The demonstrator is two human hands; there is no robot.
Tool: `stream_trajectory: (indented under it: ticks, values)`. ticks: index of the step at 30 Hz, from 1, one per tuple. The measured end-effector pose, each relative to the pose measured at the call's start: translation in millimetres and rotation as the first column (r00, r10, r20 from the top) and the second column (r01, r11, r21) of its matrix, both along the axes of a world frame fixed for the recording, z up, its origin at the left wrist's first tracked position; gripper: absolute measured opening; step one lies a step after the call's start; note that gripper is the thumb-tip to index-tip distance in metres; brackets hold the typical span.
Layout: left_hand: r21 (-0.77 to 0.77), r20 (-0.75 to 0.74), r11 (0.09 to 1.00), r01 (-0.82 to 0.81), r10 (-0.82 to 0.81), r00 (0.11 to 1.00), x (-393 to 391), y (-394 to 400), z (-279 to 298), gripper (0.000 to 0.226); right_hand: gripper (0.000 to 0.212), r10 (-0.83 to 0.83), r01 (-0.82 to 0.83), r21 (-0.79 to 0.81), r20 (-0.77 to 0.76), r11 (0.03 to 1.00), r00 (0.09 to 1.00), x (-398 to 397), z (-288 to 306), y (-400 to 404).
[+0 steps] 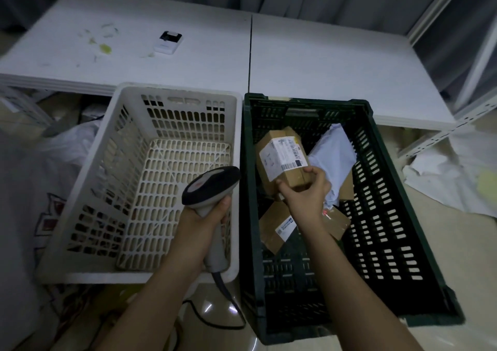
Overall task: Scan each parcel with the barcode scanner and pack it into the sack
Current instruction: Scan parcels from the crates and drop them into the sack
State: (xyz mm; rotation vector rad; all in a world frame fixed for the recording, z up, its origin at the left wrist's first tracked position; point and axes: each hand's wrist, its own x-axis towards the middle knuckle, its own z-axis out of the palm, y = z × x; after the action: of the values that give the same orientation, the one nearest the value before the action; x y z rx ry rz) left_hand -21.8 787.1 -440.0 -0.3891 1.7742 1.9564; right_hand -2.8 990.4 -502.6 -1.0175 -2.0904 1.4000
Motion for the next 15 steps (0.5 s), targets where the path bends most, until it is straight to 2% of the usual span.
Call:
stream_trajectory:
  ticks: [4,9,13,15]
  values:
    - [-0.012,-0.041,1.000,0.007,-0.007,0.999,18,-4,16,0.024,0.071,0.110,-0.096,0.169,-0.074,0.981,0.991,38,35,-4]
    - [-0.003,-0.111,1.000,-0.012,0.012,0.994,45,-19,38,0.039,0.072,0.306,-0.254,0.314,-0.130,0.915,0.943,79,70,-12]
    - [-0.013,-0.191,1.000,-0.019,0.017,0.981,65,-36,56,0.043,0.073,0.444,-0.375,0.390,-0.099,0.841,0.891,104,87,-29]
    - [-0.017,-0.215,0.999,-0.034,0.030,0.976,75,-45,64,0.049,0.082,0.473,-0.424,0.392,-0.035,0.817,0.880,114,88,-40]
